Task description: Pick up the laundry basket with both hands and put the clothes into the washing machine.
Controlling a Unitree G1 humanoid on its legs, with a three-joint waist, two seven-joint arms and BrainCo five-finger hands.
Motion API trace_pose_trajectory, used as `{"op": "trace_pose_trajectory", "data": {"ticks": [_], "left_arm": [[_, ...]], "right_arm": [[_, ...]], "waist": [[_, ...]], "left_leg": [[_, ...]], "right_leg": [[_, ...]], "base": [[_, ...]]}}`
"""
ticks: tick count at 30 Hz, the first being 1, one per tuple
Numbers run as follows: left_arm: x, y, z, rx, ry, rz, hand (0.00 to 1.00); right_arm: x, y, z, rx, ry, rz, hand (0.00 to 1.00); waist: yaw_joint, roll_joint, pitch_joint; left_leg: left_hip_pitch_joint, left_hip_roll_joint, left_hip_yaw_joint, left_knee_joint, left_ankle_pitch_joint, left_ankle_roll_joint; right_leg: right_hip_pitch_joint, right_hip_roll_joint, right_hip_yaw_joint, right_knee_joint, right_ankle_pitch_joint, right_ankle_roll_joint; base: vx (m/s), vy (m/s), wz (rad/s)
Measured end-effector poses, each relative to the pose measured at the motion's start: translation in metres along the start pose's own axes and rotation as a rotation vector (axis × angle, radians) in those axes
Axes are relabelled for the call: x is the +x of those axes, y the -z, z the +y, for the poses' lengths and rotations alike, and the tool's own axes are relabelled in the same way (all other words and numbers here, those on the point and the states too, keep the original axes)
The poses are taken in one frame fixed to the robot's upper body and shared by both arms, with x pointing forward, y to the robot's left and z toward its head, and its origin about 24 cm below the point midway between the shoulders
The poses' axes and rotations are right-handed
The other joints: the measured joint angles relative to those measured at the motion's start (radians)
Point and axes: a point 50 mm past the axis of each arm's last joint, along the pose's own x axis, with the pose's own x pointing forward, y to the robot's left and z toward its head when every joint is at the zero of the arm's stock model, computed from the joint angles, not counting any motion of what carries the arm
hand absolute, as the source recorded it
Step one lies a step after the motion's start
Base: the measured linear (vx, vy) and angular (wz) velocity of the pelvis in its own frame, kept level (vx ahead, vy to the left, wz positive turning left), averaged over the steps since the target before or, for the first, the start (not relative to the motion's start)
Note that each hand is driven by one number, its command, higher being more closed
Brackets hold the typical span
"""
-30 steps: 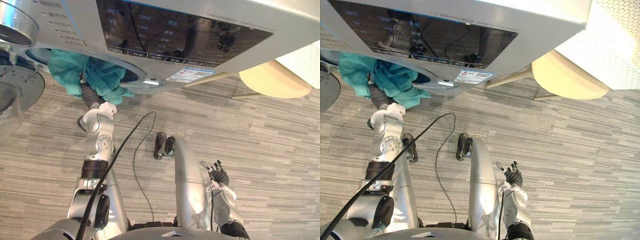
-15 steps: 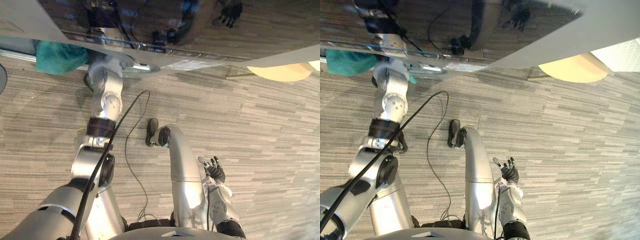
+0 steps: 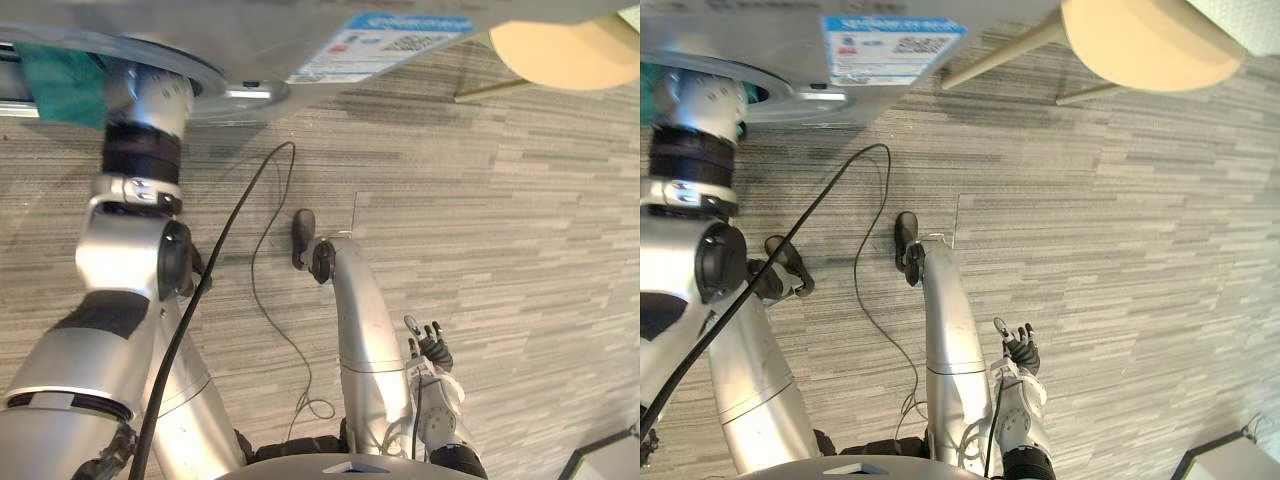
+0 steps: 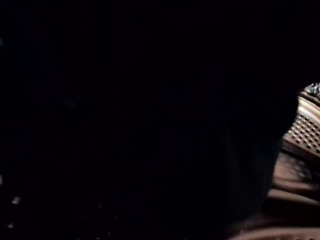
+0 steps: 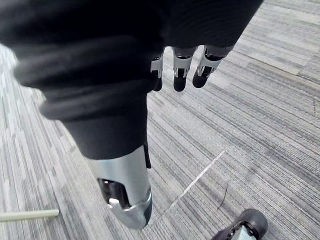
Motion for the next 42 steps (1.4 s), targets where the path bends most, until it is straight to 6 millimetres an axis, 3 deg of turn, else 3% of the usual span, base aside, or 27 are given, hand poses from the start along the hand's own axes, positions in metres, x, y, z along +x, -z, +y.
{"op": "trace_pose_trajectory", "data": {"ticks": [8,13,16,20,21,24,30,36,42], "left_arm": [[0.012,-0.063,-0.025,0.162,0.027,-0.230,1.00],[0.010,-0.083,-0.043,0.289,0.070,-0.327,1.00],[0.010,-0.087,-0.046,0.443,0.068,-0.377,1.00],[0.009,-0.103,-0.056,0.802,0.070,-0.565,1.00],[0.007,-0.107,-0.061,0.897,0.075,-0.621,0.00],[0.006,-0.112,-0.067,1.163,0.081,-0.721,0.00],[0.007,-0.110,-0.076,1.493,0.202,-0.746,0.00],[0.009,-0.110,-0.076,1.658,0.237,-0.763,0.00],[0.009,-0.109,-0.076,1.664,0.257,-0.756,0.00]], "right_arm": [[-0.004,0.007,-0.024,0.069,0.092,0.030,0.00],[-0.006,0.008,-0.034,0.096,0.131,0.033,0.00],[-0.007,0.009,-0.037,0.113,0.142,0.037,0.00],[-0.009,0.016,-0.042,0.108,0.146,0.064,0.00],[-0.008,0.016,-0.042,0.107,0.130,0.064,0.00],[-0.008,0.014,-0.041,0.100,0.103,0.063,0.00],[-0.006,0.015,-0.043,0.063,0.054,0.103,0.00],[-0.007,0.019,-0.048,0.055,0.055,0.128,0.00],[-0.007,0.022,-0.047,0.043,0.046,0.153,0.00]], "waist": [[0.002,0.000,0.000],[0.005,0.000,0.000],[0.007,0.000,0.000],[0.012,0.000,0.000],[0.012,0.000,0.000],[0.017,0.000,0.000],[0.031,0.000,-0.001],[0.035,0.001,-0.001],[0.035,0.002,-0.001]], "left_leg": [[-0.005,0.008,0.021,0.007,-0.002,0.005],[-0.024,0.006,0.018,0.013,-0.001,0.007],[-0.027,0.004,0.015,0.012,0.000,0.008],[-0.038,-0.001,0.012,0.012,0.004,0.013],[-0.045,-0.002,0.013,0.013,0.006,0.016],[-0.053,-0.003,0.014,0.017,0.008,0.019],[-0.053,0.003,0.015,0.023,0.008,0.020],[-0.055,0.012,0.015,0.030,0.006,0.023],[-0.059,0.011,0.009,0.028,0.007,0.023]], "right_leg": [[-0.021,0.009,0.020,-0.002,0.017,0.003],[-0.036,0.007,0.018,-0.002,0.020,0.004],[-0.036,0.006,0.015,-0.001,0.020,0.004],[-0.044,0.003,0.013,0.003,0.020,0.004],[-0.050,0.001,0.013,0.006,0.020,0.004],[-0.059,-0.003,0.014,0.011,0.020,0.004],[-0.062,-0.003,0.014,0.014,0.022,0.005],[-0.062,0.004,0.014,0.010,0.031,0.007],[-0.062,0.002,0.008,0.008,0.033,0.007]], "base": [[-0.02,0.009,-0.07],[-0.01,0.005,-0.02],[-0.01,0.003,0.01],[-0.03,0.005,0.05],[-0.04,0.010,0.05],[-0.02,0.009,0.03],[-0.01,0.007,-0.02],[-0.03,0.013,-0.06],[-0.02,0.008,-0.01]]}}
